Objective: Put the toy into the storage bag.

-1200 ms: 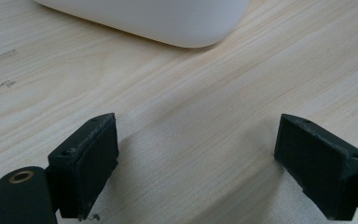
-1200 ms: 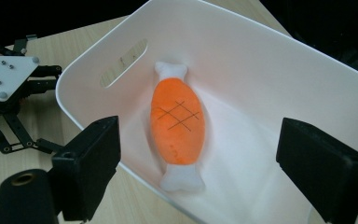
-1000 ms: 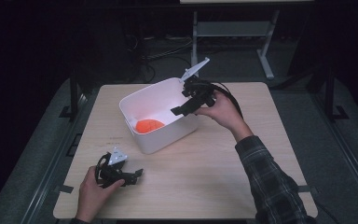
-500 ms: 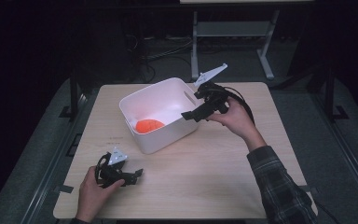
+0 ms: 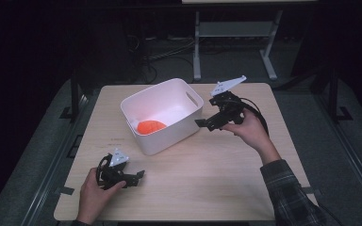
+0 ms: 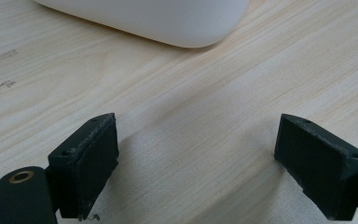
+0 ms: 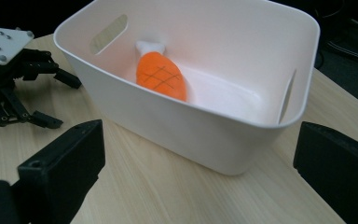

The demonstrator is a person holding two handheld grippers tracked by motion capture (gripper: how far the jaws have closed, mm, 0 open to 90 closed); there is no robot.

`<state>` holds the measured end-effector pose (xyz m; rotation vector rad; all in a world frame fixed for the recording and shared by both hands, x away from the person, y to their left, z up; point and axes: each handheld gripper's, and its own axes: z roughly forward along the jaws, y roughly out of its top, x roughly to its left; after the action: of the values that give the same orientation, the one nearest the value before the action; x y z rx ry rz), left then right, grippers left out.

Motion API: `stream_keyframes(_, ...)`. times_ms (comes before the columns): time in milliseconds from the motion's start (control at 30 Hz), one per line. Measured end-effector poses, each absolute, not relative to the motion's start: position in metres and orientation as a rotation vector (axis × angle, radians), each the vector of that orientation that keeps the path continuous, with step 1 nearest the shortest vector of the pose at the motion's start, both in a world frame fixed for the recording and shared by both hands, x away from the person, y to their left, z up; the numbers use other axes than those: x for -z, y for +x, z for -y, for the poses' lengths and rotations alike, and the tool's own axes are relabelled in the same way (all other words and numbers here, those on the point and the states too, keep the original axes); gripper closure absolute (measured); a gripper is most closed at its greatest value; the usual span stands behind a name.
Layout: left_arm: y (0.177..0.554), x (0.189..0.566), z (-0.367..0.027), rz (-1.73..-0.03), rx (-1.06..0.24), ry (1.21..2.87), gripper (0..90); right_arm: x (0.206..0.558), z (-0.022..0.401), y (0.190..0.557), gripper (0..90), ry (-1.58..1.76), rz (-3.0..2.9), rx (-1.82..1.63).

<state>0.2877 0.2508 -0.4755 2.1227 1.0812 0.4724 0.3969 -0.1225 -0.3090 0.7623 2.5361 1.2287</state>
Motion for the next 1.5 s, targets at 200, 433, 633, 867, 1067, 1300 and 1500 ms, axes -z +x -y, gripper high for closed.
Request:
stream_keyframes(200,0.288,0.475,-0.251,-1.079,-0.472,2.127,12.6,0.323,0.139,0.390,1.6,0.807,-2.507,-1.235)
stream_keyframes(433,0.288,0.475,-0.251,-1.080,-0.473,2.124,12.6,0.338,0.154,0.380,1.6,0.833,-2.486,-1.240)
stream_keyframes(633,0.288,0.476,-0.251,-1.081,-0.473,2.123,12.6,0.352,0.164,0.369,1.6,0.848,-2.452,-1.252)
stream_keyframes(867,0.288,0.476,-0.251,-1.081,-0.473,2.123,12.6,0.370,0.174,0.356,1.6,0.881,-2.419,-1.281)
stream_keyframes(1067,0.288,0.476,-0.251,-1.079,-0.473,2.123,12.6,0.384,0.182,0.346,1.6,0.918,-2.402,-1.266)
stream_keyframes(1300,0.288,0.476,-0.251,-1.082,-0.472,2.120,12.5,0.398,0.192,0.334,1.6,0.947,-2.381,-1.260)
stream_keyframes(1500,0.288,0.476,-0.251,-1.079,-0.473,2.125,12.6,0.410,0.198,0.323,1.6,0.965,-2.361,-1.241)
